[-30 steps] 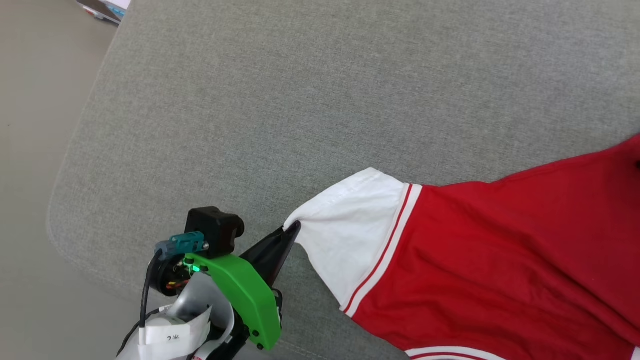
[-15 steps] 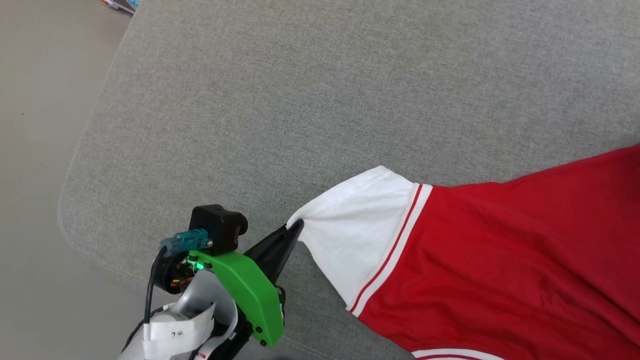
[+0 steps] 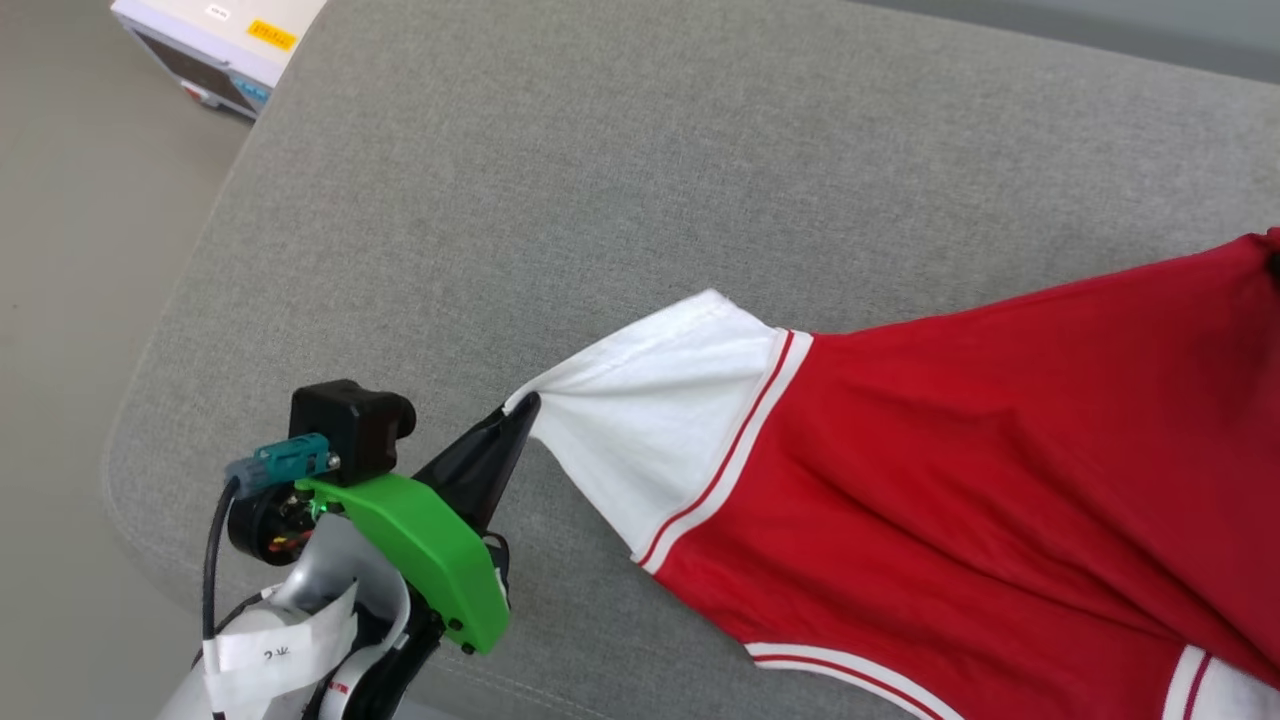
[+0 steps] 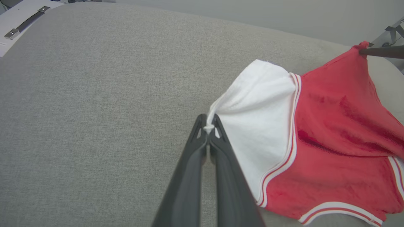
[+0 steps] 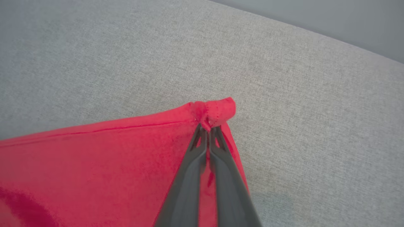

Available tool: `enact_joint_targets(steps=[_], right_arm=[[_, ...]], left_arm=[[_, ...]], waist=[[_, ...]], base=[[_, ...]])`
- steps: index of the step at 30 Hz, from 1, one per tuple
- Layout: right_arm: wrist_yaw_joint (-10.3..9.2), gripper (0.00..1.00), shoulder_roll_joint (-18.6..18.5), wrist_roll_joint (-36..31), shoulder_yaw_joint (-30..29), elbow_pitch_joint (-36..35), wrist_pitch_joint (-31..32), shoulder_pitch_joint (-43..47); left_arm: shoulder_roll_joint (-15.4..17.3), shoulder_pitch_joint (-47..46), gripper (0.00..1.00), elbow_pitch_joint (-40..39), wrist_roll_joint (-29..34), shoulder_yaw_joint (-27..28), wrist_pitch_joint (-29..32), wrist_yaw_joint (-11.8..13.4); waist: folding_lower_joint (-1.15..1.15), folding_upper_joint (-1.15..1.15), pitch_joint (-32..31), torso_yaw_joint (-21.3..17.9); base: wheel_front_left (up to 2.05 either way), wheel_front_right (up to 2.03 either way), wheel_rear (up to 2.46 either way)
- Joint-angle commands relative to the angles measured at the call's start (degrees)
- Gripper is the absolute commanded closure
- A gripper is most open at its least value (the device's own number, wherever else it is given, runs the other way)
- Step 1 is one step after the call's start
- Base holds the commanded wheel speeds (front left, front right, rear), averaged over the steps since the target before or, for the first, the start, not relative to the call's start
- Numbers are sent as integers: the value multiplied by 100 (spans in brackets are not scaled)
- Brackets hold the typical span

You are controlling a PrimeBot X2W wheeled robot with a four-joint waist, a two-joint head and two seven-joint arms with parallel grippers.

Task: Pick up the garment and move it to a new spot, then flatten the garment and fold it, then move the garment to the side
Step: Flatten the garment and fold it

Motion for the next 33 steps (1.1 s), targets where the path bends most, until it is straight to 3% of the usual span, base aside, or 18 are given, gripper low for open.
enact_joint_targets(steps=[1, 15, 33], right_arm=[[-3, 100, -4, 72, -27, -54, -147, -24], [-3, 100, -66, 358, -415, -944, -1219, 125], [-3, 100, 116, 492, -498, -2183, -1509, -70]], left_arm=[[61, -75, 100, -54, -25, 73, -26, 59], [300, -618, 100, -634, 132, 737, -263, 304], [391, -2218, 100, -867, 560, 1474, -899, 458]], waist=[[0, 0, -340, -258], [0, 0, -1041, -914], [0, 0, -1304, -1731]], base=[[0, 0, 0], [0, 0, 0], [0, 0, 0]])
